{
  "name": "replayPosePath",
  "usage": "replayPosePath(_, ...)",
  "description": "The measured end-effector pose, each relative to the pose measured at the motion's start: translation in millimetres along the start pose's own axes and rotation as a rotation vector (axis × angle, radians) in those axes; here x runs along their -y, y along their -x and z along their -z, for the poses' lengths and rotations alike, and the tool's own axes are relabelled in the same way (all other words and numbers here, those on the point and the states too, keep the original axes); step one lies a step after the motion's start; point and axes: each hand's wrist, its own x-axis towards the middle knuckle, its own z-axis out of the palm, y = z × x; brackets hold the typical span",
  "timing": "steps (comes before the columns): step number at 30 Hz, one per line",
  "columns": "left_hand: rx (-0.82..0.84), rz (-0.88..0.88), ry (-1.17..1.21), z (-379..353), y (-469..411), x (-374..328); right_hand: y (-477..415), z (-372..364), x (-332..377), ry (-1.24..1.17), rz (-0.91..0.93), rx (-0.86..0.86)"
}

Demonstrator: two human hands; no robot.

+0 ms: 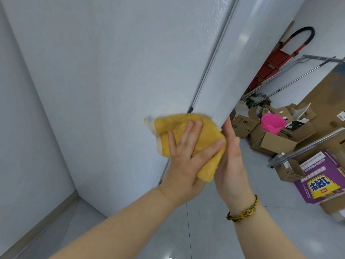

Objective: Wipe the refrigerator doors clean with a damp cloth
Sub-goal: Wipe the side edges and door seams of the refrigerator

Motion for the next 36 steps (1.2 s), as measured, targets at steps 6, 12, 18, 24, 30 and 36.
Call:
replayPosePath(6,-0.008,-0.155,-0.267,-19.5,50.7,31.3,0.0,2.5,2.6,0.011,0.015,-0.006)
replayPosePath(12,0.082,0.004,-0.093,-9.2,68.8,19.5,0.9,-1.9,0.5,0.032,0.050,-0.014)
replayPosePath(18,-0.053,-0.024,-0.015,-4.6,13.9,3.7,0.5,-0.8,1.7,0.029,0.034,0.028)
replayPosePath(24,0.011,0.028,-0.176,-28.7,84.3,25.5,-1.5,1.9,-5.2,0.053,0.053,-0.014)
replayPosePath(30,0.209,0.185,-0.085,-19.4,125.2,27.9,-1.4,2.1,-8.0,0.052,0.076,-0.018)
replayPosePath(36,0.286,0.564,0.188,10.1,119.9,17.1,3.2,2.3,-10.9,0.138,0.077,-0.032)
